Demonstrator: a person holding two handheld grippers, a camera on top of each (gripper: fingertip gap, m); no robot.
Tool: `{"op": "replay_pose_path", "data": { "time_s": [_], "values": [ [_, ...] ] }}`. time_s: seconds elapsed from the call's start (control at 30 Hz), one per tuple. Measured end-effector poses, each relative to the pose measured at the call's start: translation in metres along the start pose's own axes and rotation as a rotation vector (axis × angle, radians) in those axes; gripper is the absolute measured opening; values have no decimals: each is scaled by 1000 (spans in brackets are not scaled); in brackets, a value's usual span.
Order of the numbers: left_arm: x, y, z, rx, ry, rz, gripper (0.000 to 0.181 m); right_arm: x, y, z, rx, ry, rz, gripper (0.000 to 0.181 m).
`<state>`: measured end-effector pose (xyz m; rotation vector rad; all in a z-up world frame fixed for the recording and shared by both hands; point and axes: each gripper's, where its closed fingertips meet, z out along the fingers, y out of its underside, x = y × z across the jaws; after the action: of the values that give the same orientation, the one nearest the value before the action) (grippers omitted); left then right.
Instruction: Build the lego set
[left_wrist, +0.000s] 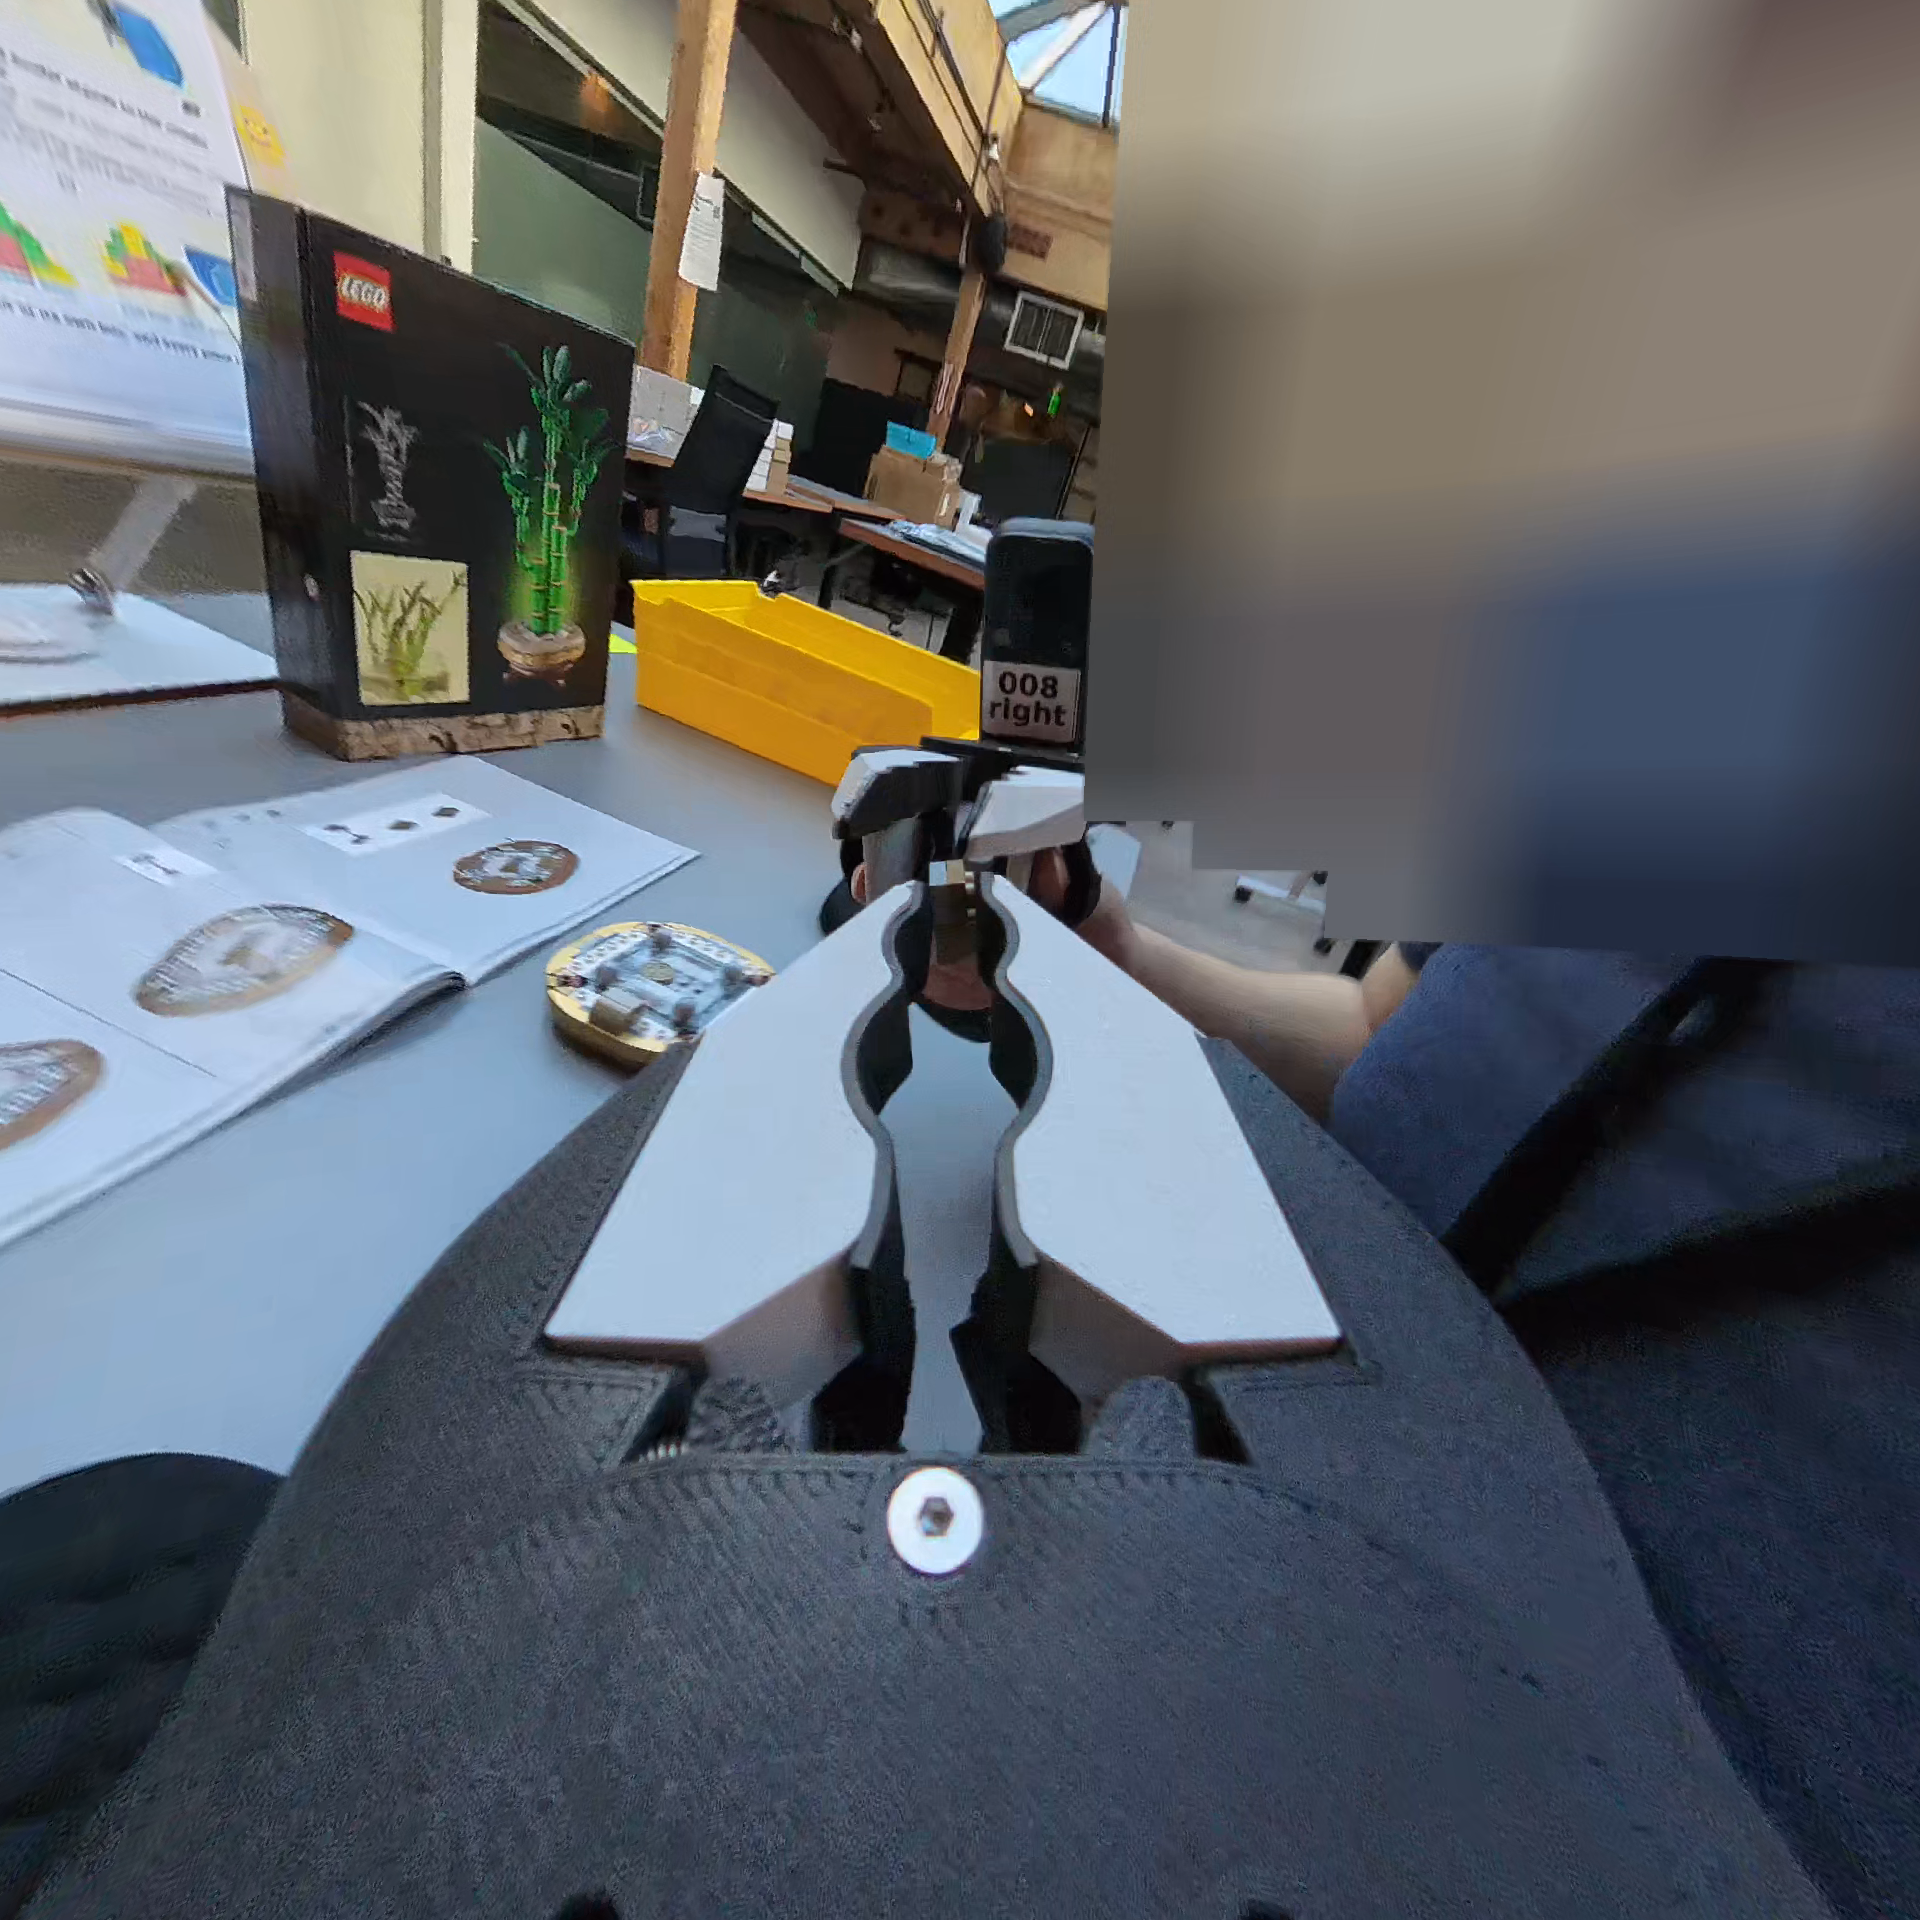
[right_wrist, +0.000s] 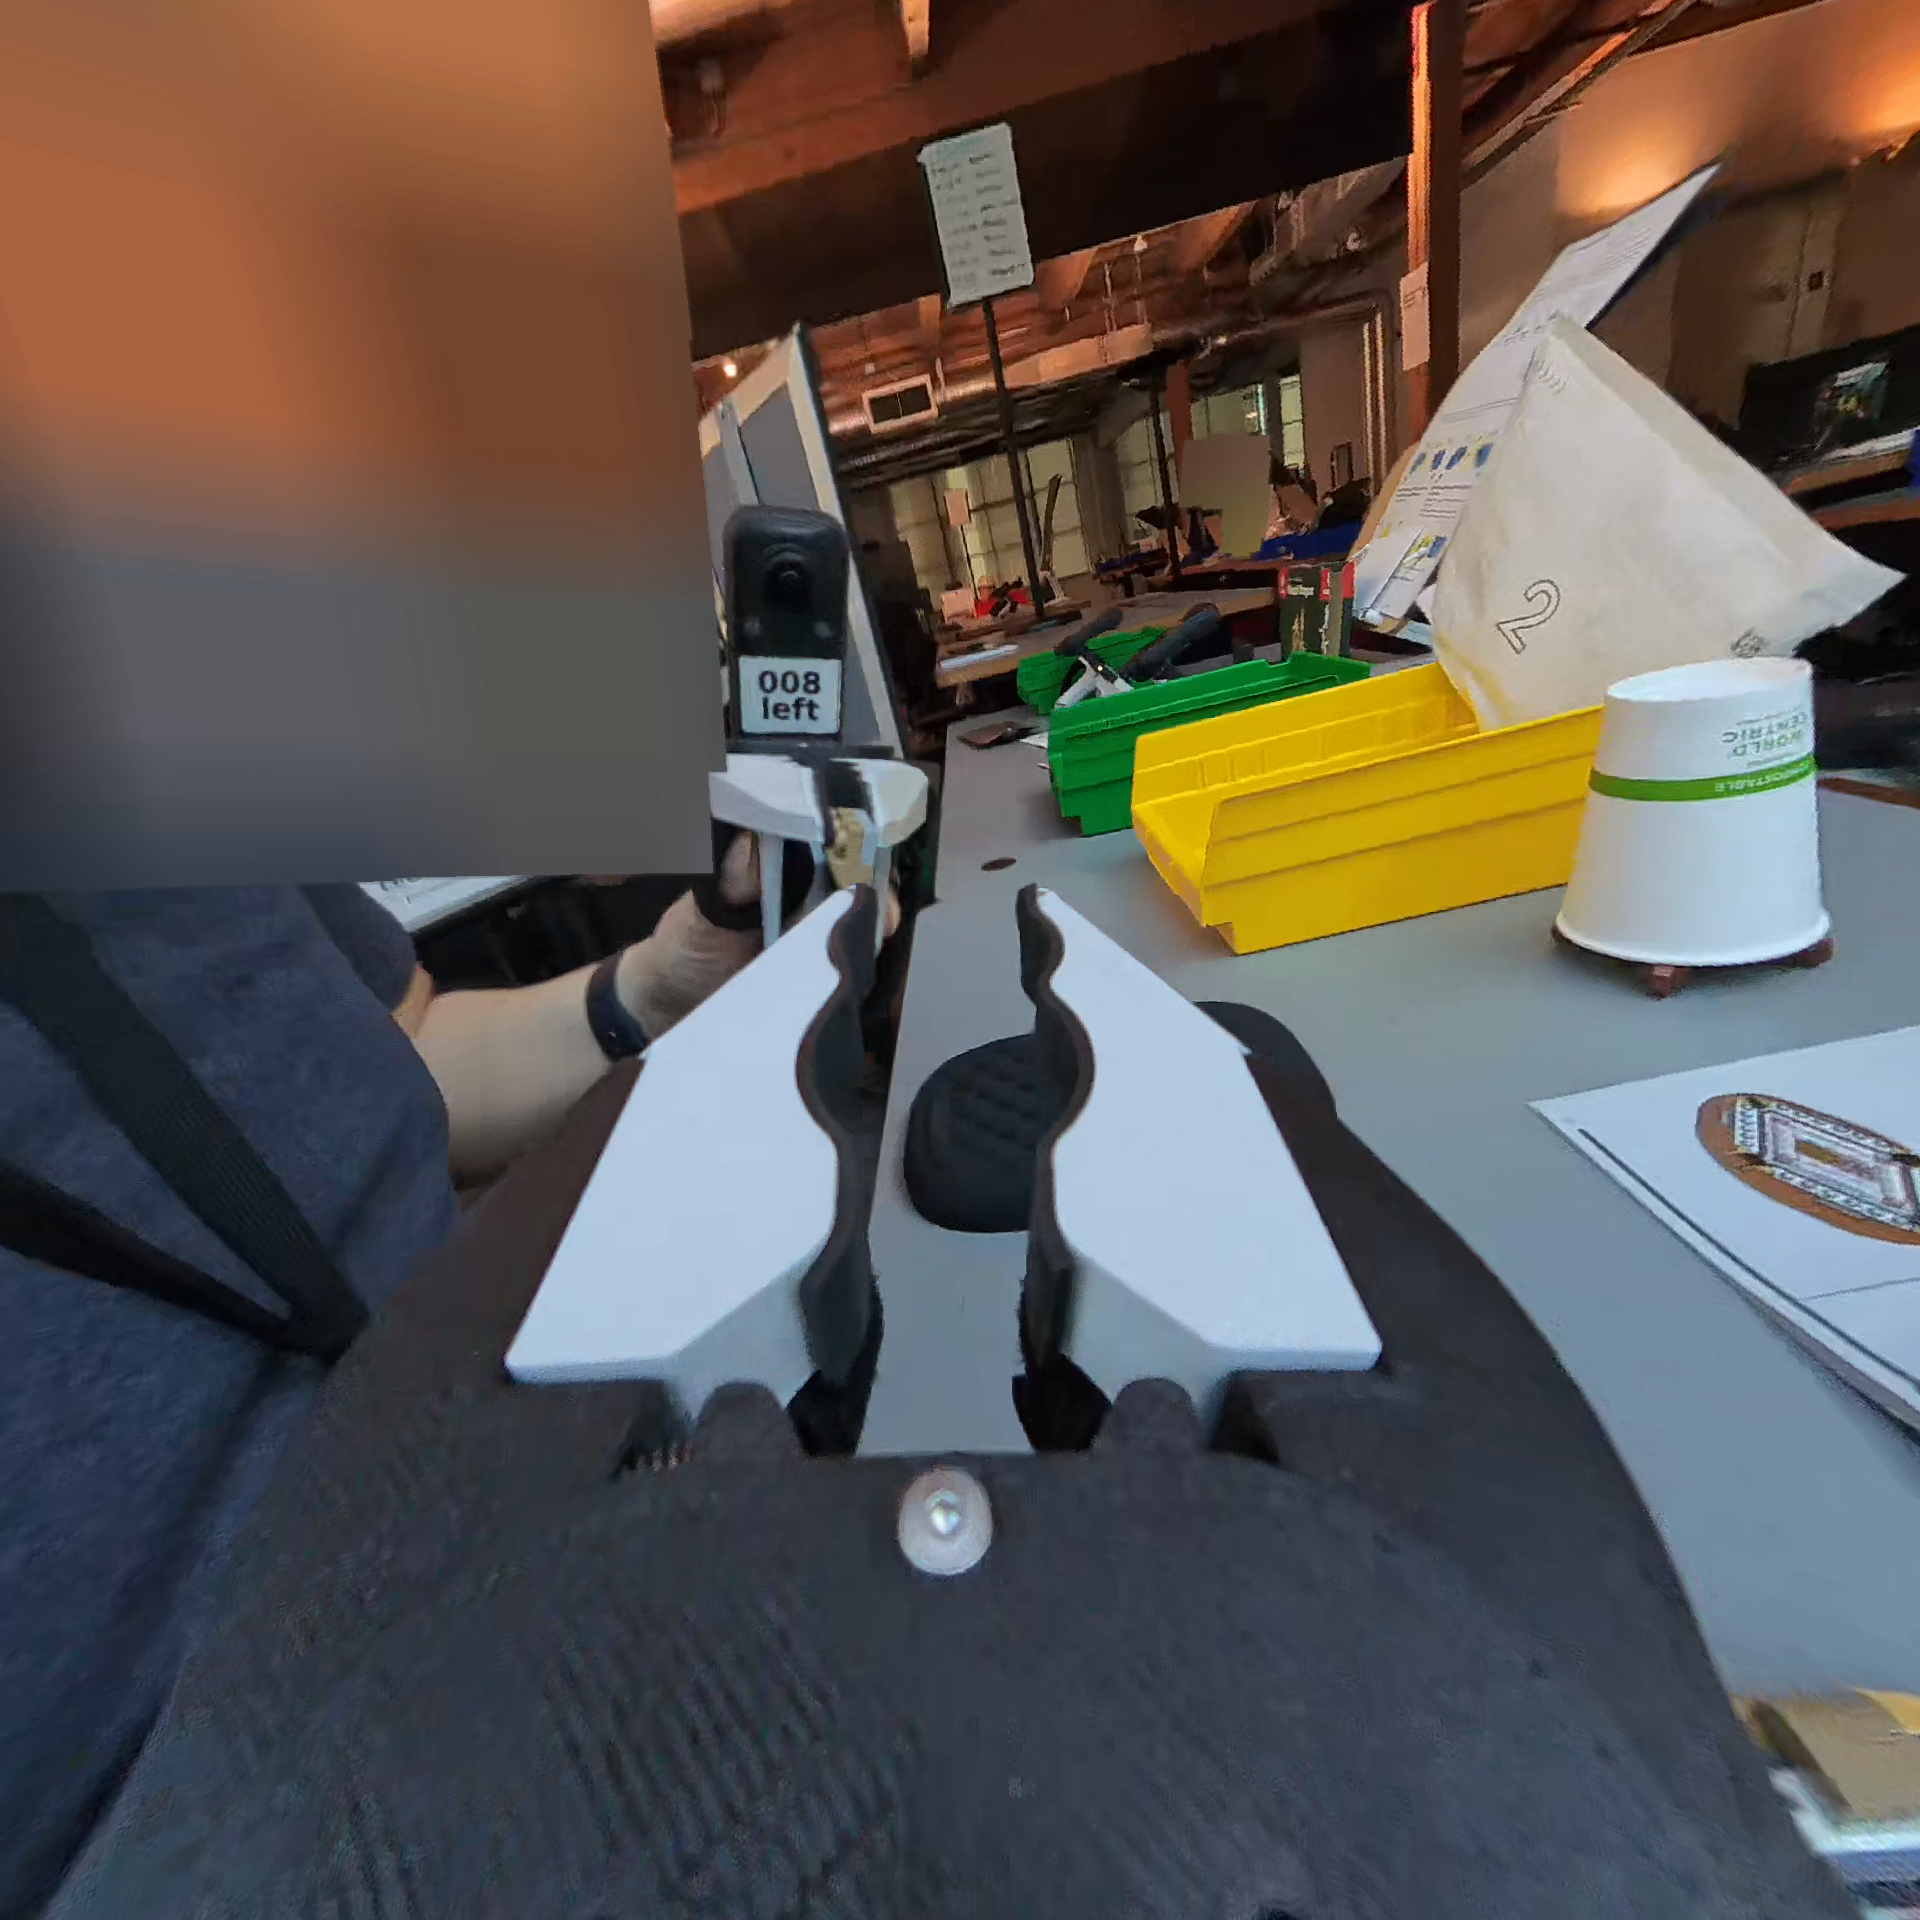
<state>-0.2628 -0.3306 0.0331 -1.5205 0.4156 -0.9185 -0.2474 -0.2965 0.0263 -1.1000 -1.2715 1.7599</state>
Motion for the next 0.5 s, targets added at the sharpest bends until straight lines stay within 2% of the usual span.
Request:
{"op": "replay_pose_path", "data": {
  "time_s": [0.1,0.23,0.37,0.43,0.5],
  "values": [
    [-17,-1,5,-64,-30,124,6,15,-12,0,35,-19,120,24],
    [-22,-27,9,-105,33,2,6,46,-44,-16,-66,115,158,18],
    [-16,-59,11,-114,23,-34,6,62,-86,-61,-143,366,-7,14],
    [-7,-79,14,-85,28,-68,6,56,-109,-82,-126,473,-103,13],
    [3,-90,17,-72,32,-47,6,40,-123,-94,-87,509,-133,13]
  ]
}}
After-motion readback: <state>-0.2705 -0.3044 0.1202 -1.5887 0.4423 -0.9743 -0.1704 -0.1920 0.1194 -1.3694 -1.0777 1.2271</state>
